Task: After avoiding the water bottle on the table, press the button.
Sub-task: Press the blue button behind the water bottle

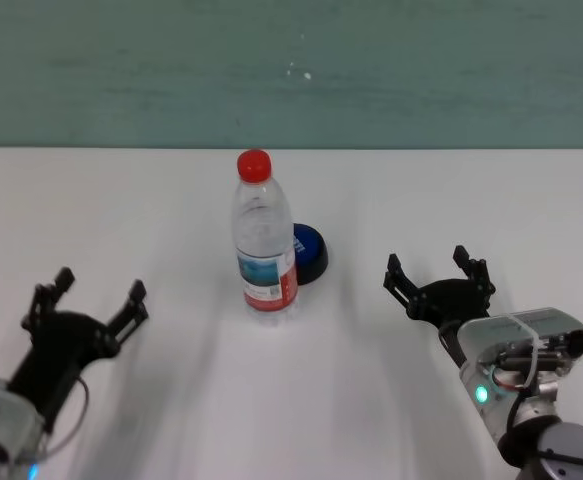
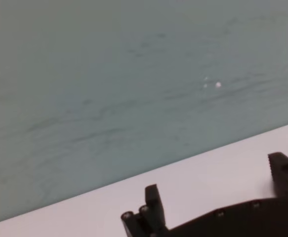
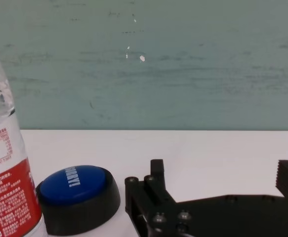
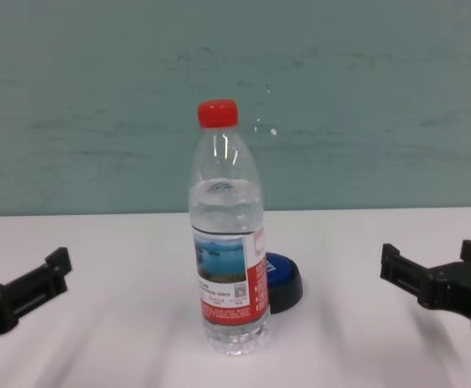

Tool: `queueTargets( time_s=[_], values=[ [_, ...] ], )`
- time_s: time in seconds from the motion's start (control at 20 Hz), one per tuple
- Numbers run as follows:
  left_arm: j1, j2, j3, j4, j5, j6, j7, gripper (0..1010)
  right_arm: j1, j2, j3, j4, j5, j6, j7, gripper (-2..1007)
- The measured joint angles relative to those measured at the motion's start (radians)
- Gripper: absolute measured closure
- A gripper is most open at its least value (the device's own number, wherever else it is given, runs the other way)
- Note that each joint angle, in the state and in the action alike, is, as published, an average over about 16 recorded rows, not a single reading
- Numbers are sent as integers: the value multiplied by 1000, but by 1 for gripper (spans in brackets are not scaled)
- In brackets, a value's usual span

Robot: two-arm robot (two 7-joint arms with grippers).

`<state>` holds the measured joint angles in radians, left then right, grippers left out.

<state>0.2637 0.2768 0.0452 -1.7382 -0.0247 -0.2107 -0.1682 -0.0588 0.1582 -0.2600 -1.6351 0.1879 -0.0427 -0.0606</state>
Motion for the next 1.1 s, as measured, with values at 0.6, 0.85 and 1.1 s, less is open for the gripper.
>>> queueTargets(
  time_s=[0.6, 0.85, 1.1],
  values=[
    [82, 10, 35, -74, 49, -5, -37, 10, 0, 0, 0, 0, 0, 0, 0, 1],
    [47, 5, 57, -47, 71, -3, -36, 10, 0, 0, 0, 0, 0, 0, 0, 1],
    [-7, -6, 81, -4, 88, 5, -33, 10, 0, 0, 0, 0, 0, 0, 0, 1]
  ],
)
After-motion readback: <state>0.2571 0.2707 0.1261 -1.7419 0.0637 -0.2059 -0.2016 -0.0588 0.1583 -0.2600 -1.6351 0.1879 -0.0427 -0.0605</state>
